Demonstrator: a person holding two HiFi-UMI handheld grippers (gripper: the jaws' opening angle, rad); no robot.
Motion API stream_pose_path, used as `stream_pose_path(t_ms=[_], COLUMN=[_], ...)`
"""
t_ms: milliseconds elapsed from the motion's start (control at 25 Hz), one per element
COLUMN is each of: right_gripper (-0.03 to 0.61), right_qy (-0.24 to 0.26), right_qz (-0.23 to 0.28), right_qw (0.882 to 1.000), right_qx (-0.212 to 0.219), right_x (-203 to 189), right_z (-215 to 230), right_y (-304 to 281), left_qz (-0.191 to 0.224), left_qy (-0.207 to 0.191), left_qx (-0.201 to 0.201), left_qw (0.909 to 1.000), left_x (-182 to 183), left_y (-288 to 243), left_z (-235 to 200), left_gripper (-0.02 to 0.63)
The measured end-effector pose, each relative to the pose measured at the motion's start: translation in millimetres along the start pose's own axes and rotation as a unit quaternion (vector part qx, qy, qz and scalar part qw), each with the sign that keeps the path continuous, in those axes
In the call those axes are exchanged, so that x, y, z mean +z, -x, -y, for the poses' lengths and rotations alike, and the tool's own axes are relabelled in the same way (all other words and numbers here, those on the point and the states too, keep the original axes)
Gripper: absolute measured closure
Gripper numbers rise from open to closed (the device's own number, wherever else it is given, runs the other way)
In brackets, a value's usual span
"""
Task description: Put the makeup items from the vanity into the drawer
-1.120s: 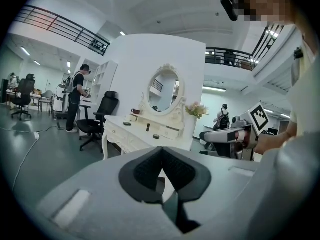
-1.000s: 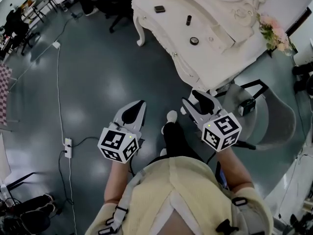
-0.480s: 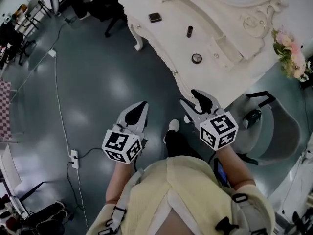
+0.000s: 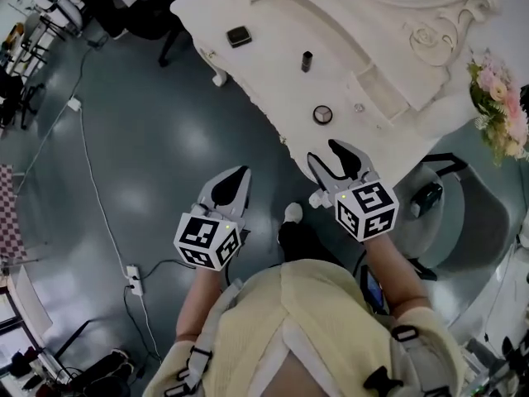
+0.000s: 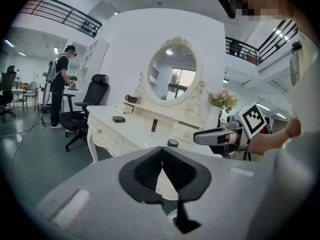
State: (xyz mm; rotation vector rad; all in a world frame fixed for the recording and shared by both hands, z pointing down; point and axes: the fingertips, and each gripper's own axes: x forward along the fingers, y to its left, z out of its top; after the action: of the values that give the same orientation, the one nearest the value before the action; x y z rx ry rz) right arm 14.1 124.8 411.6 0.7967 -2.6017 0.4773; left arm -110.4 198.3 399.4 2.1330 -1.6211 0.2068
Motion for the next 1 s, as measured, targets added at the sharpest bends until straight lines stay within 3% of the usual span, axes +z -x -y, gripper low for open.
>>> stream_pose_path(t_ms=[440,1000], right_gripper=[0.359,0.334], right_qy=[-0.006,0.014], right_qz=[-0.031,-0.074], right_qw=[0.999,0.995], right_qx=[-0.043,-0.070], right_x=[-9.6,-26.0], right_z=[62.7,82.5], right_y=[-38.7,-76.3], left_qz=[-0.034,-0.053], left_qy=[-0.023,-0.047], left_qx=[-0.030,-0.063], left_qw=[0.9987,0.9955], left_x=[13.8,23.4], left_y=[-75.4,-121.0], left_z=[-9.6,-9.8], left_gripper=[0.615,0.615])
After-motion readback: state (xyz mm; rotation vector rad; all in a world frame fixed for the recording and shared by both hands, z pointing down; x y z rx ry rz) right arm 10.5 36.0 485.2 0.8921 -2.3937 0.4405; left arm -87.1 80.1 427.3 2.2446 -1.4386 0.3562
